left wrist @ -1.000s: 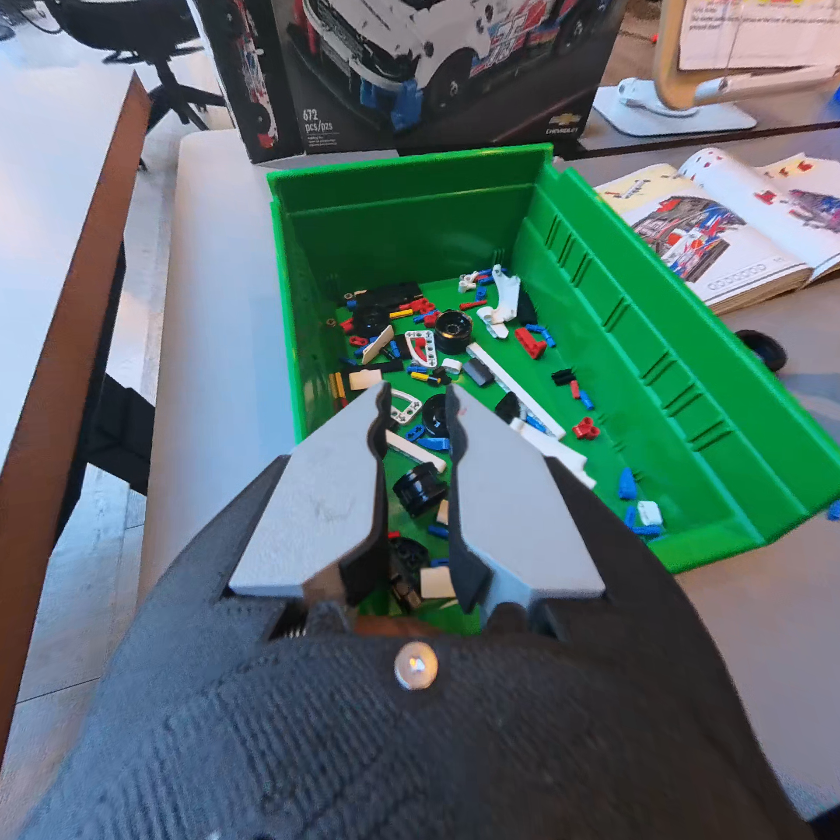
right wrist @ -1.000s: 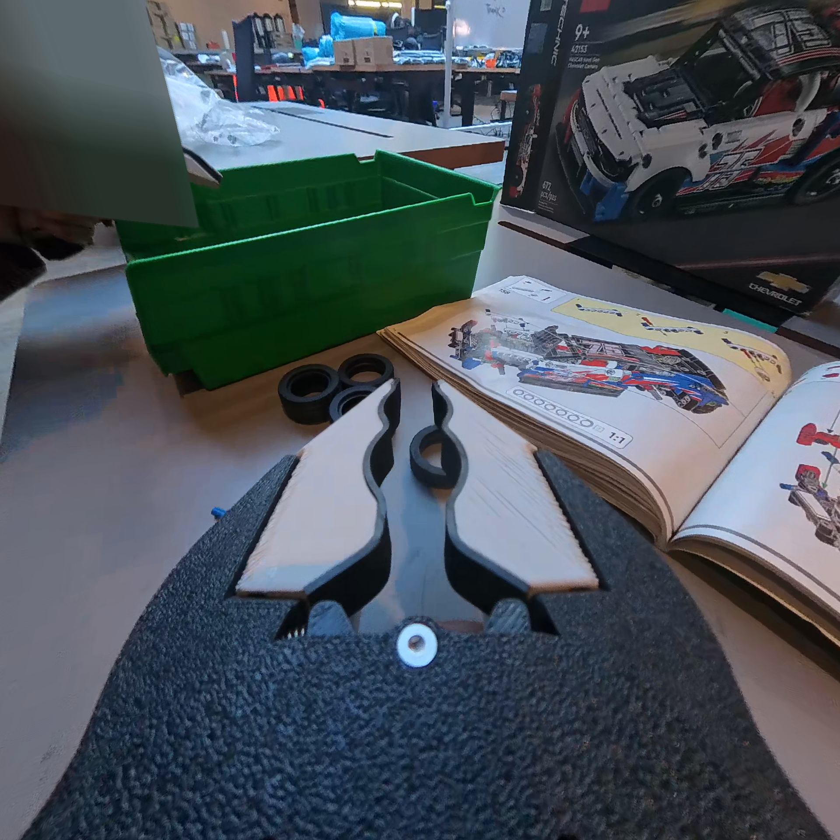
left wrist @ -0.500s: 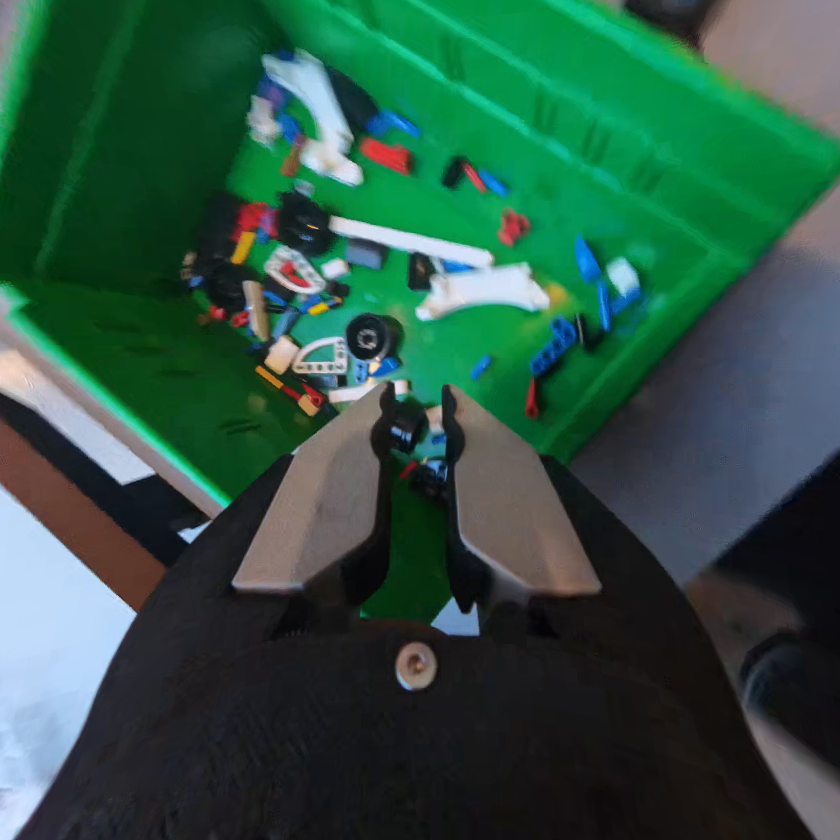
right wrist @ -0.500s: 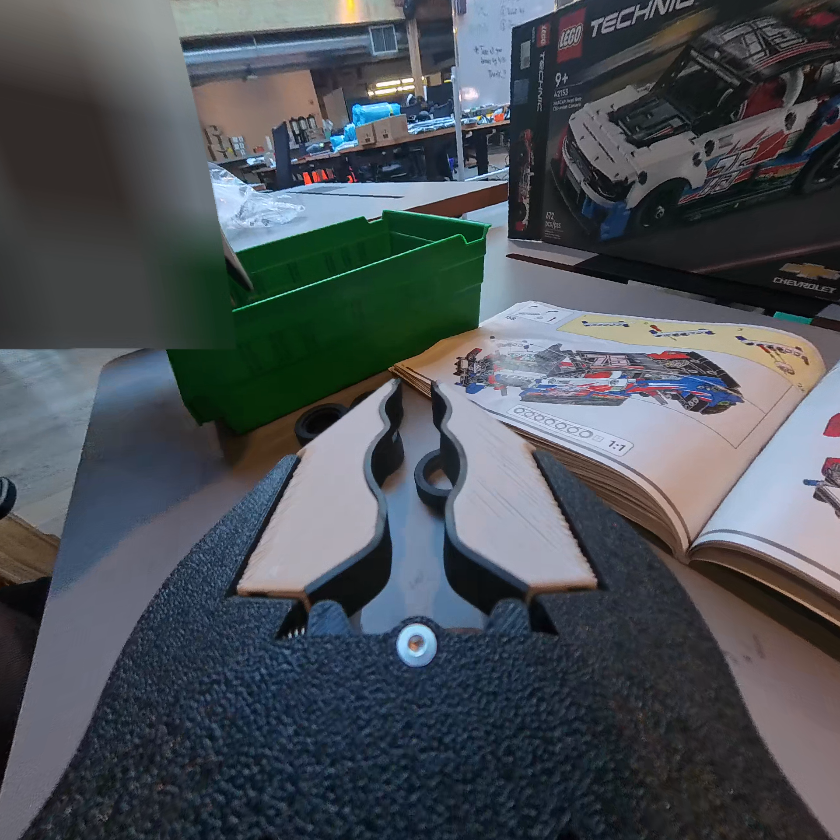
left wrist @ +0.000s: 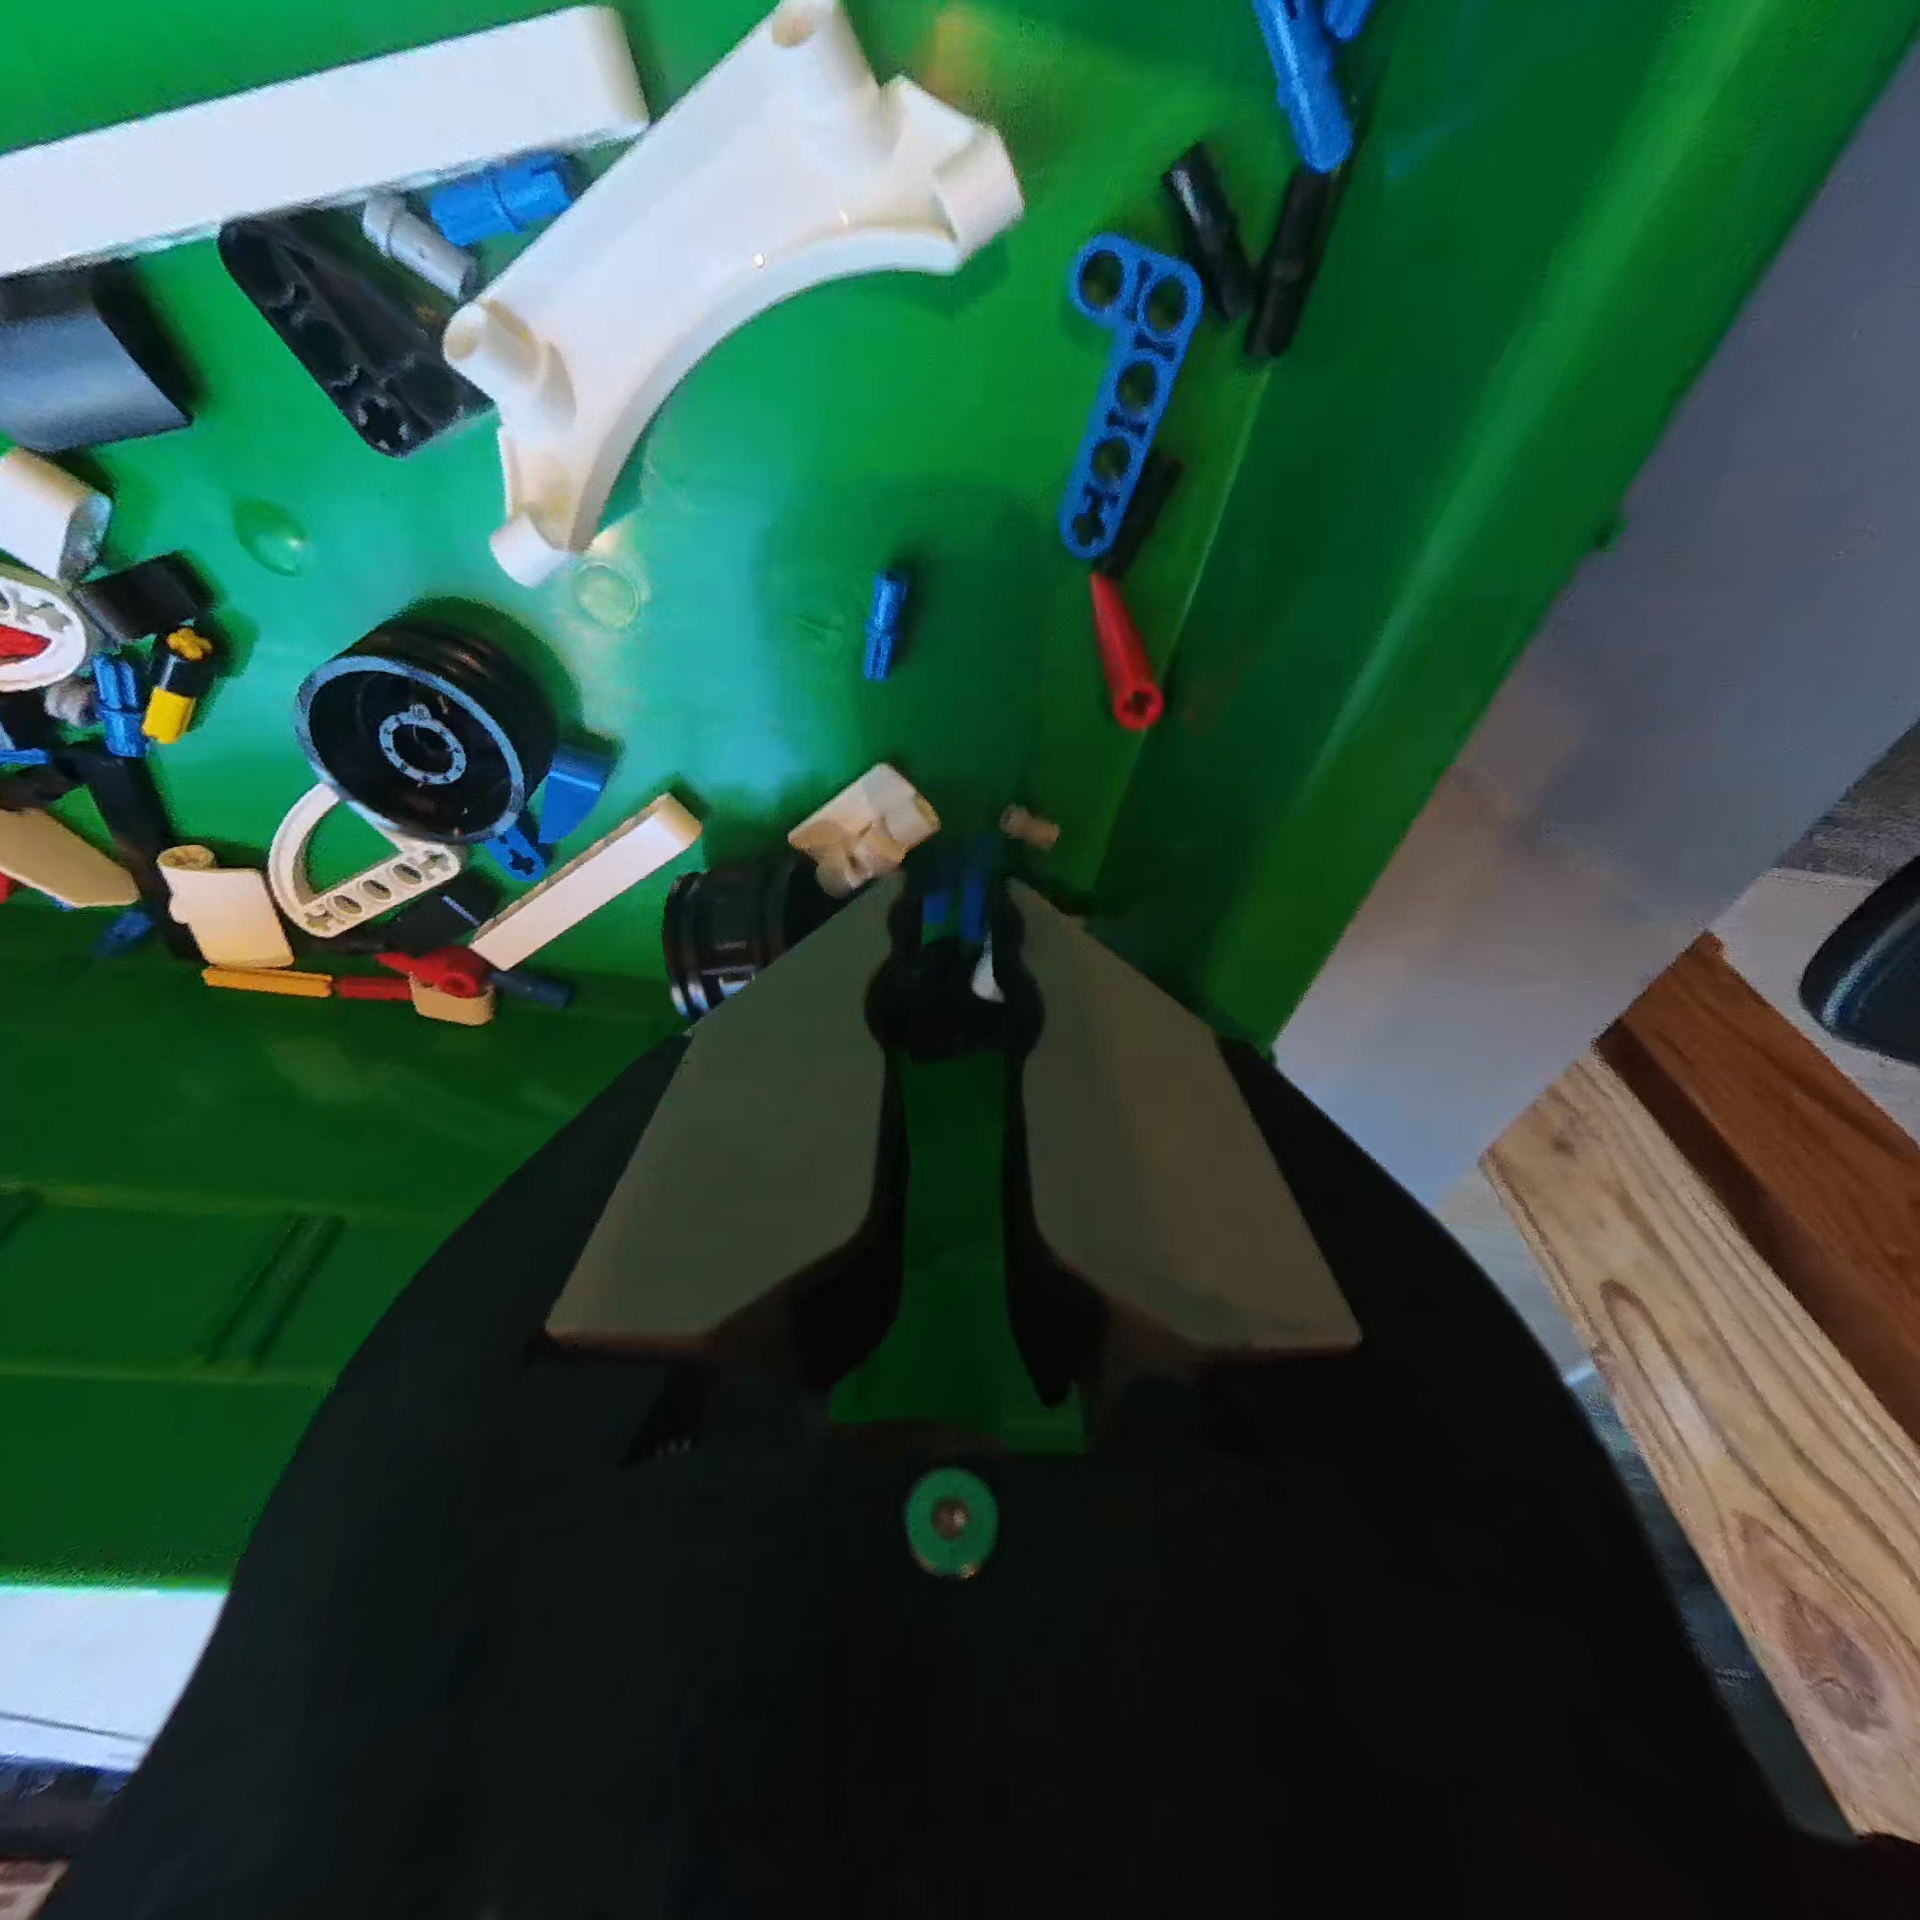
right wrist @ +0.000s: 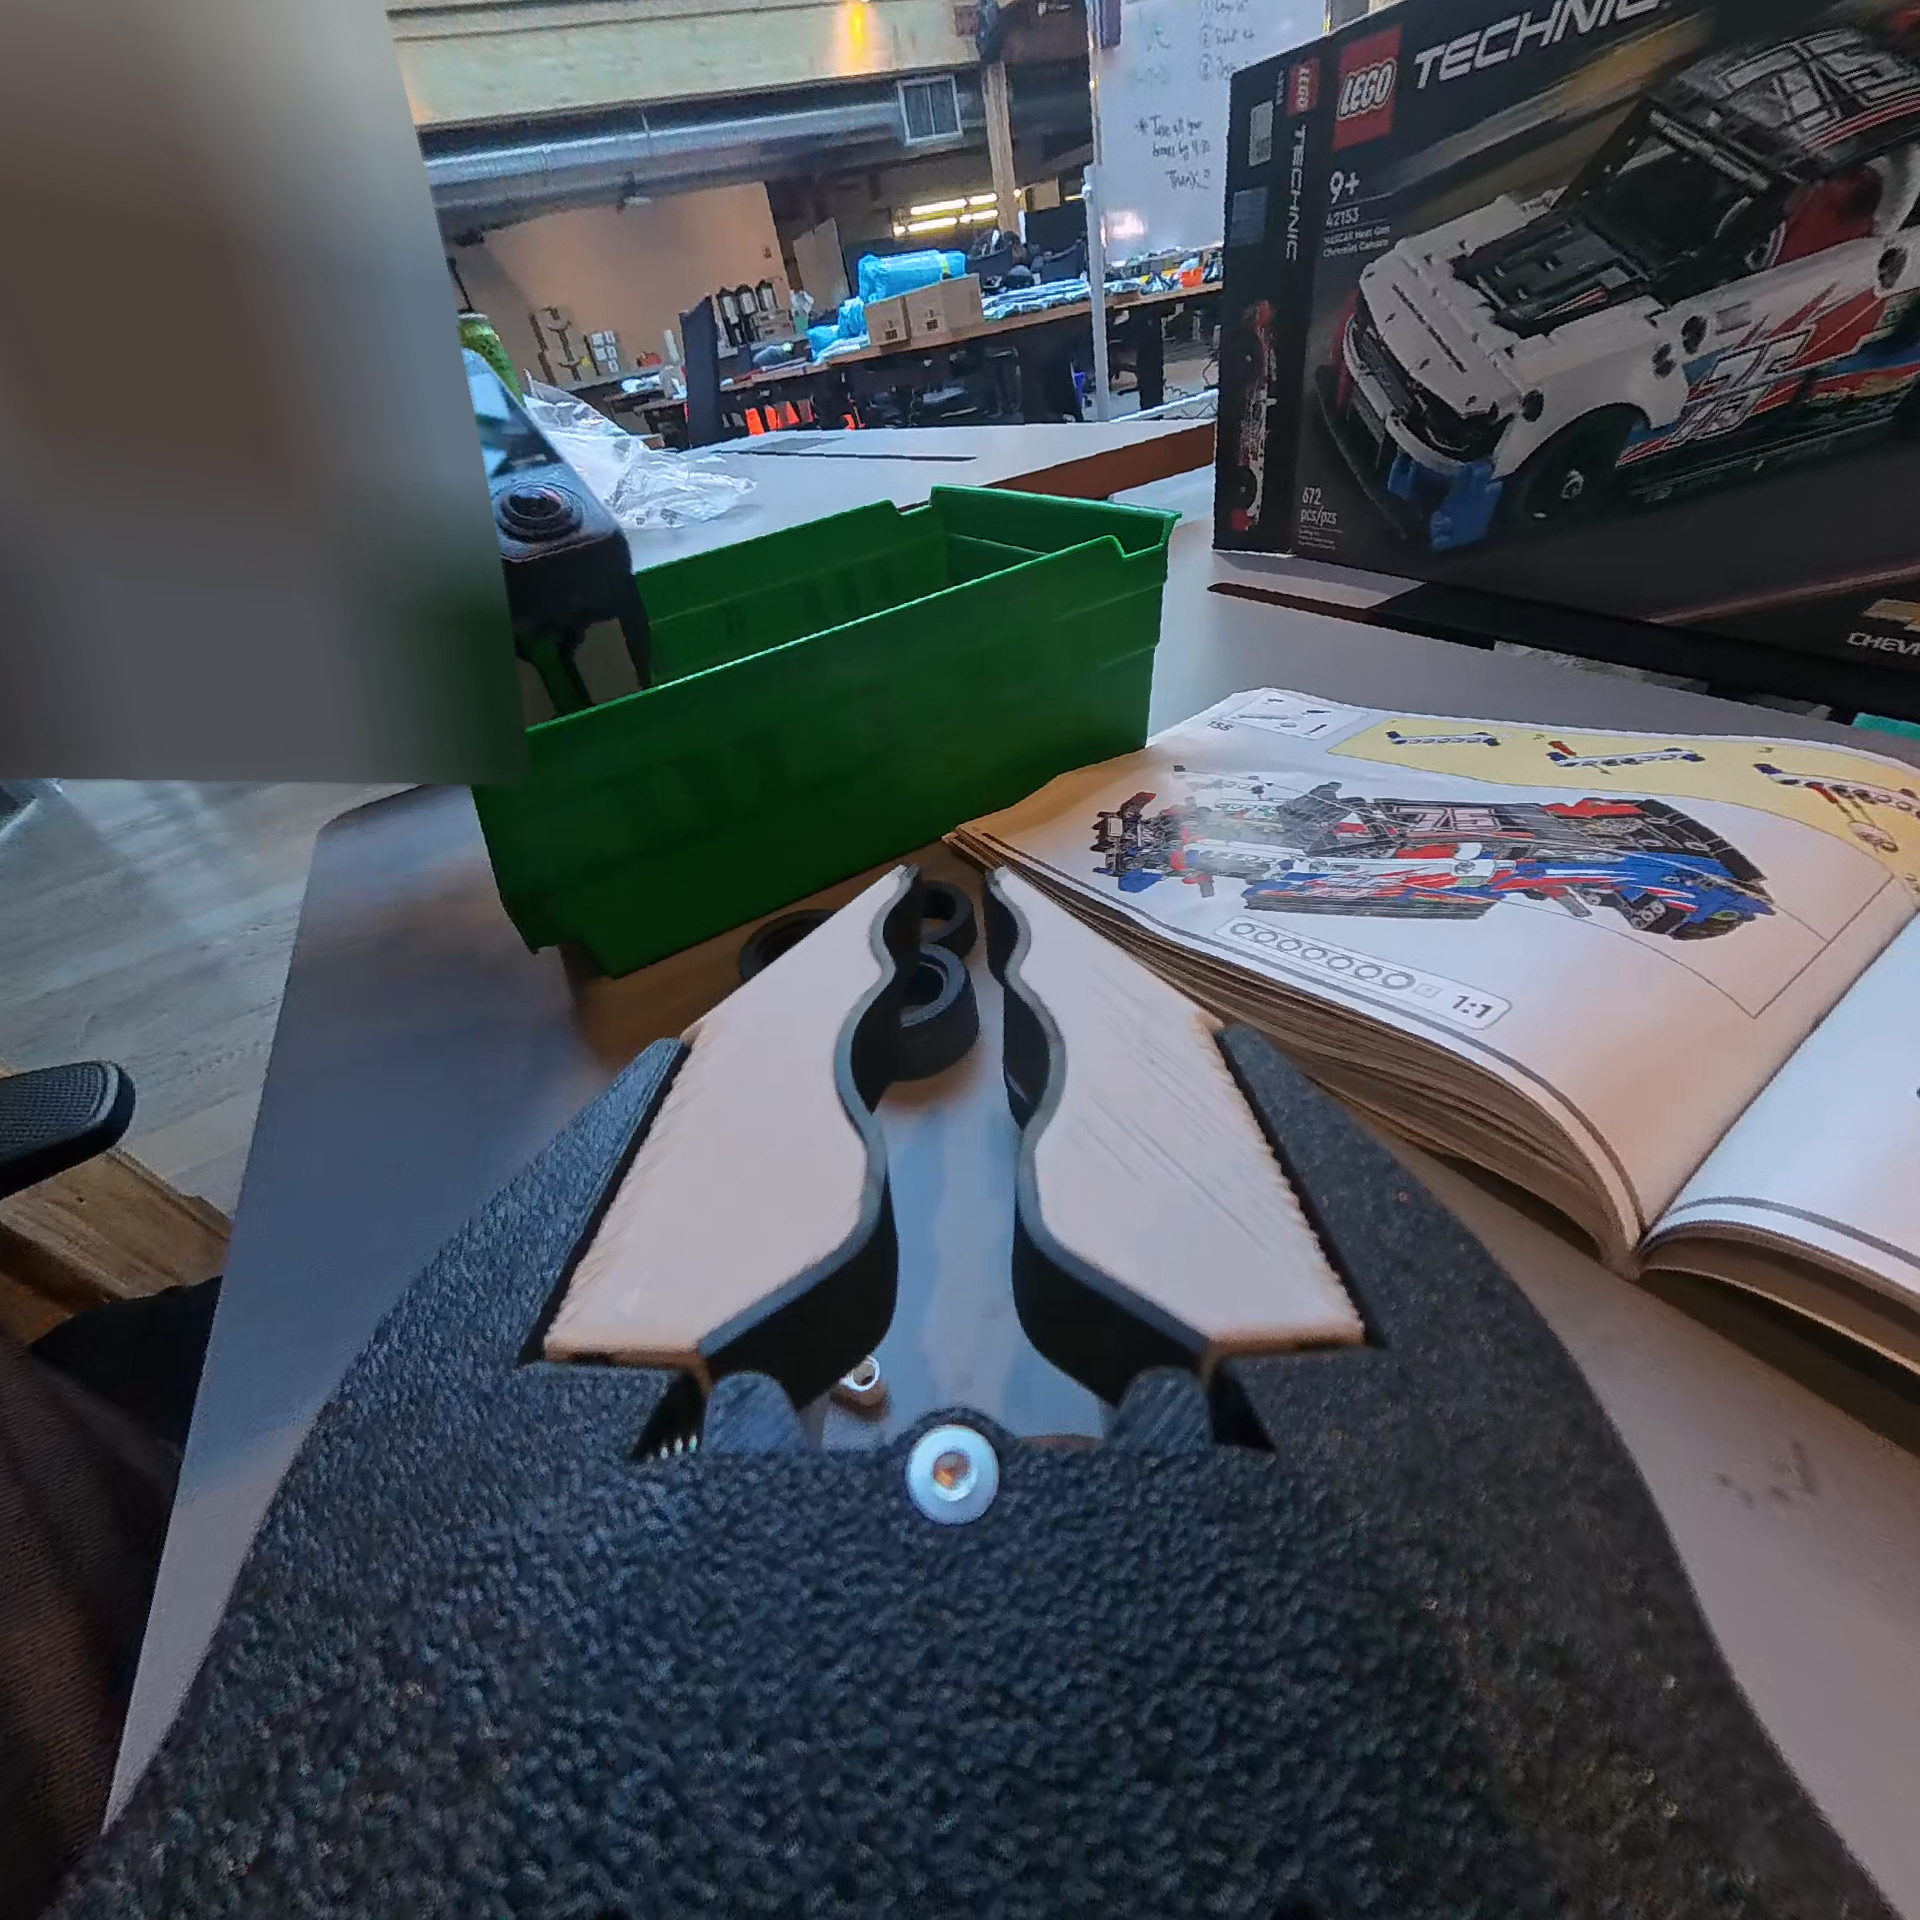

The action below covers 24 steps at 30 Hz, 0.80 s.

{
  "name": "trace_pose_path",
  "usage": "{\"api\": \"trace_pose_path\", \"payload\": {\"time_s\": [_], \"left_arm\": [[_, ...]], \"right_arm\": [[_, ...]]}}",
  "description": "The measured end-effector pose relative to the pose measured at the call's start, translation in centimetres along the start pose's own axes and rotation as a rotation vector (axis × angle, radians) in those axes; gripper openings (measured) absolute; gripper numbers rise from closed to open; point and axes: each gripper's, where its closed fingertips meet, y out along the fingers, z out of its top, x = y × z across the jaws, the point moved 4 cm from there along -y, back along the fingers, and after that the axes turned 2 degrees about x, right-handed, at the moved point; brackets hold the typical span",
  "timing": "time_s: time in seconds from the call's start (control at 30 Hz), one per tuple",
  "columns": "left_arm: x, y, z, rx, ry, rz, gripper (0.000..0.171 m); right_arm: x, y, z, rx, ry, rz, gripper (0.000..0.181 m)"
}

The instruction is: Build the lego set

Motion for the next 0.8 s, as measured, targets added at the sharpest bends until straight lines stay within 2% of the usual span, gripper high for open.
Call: {"api": "trace_pose_path", "payload": {"time_s": [0.4, 0.57, 0.7, 0.8], "left_arm": [[-0.05, 0.12, 0.03, -0.010, -0.015, 0.047, 0.012], [0.23, -0.20, -0.36, -0.017, -0.023, 0.048, 0.003], [0.27, -0.59, -0.18, 0.011, -0.047, 0.051, 0.006], [0.18, -0.67, -0.48, -0.013, -0.037, 0.070, 0.007]], "right_arm": [[0.20, -0.13, 0.05, 0.009, 0.031, 0.007, 0.011], [0.18, -0.13, 0.05, 0.008, 0.031, 0.006, 0.010], [0.09, -0.18, 0.04, 0.007, 0.032, 0.010, 0.010], [0.05, -0.19, 0.02, 0.005, 0.034, 0.012, 0.010]]}}
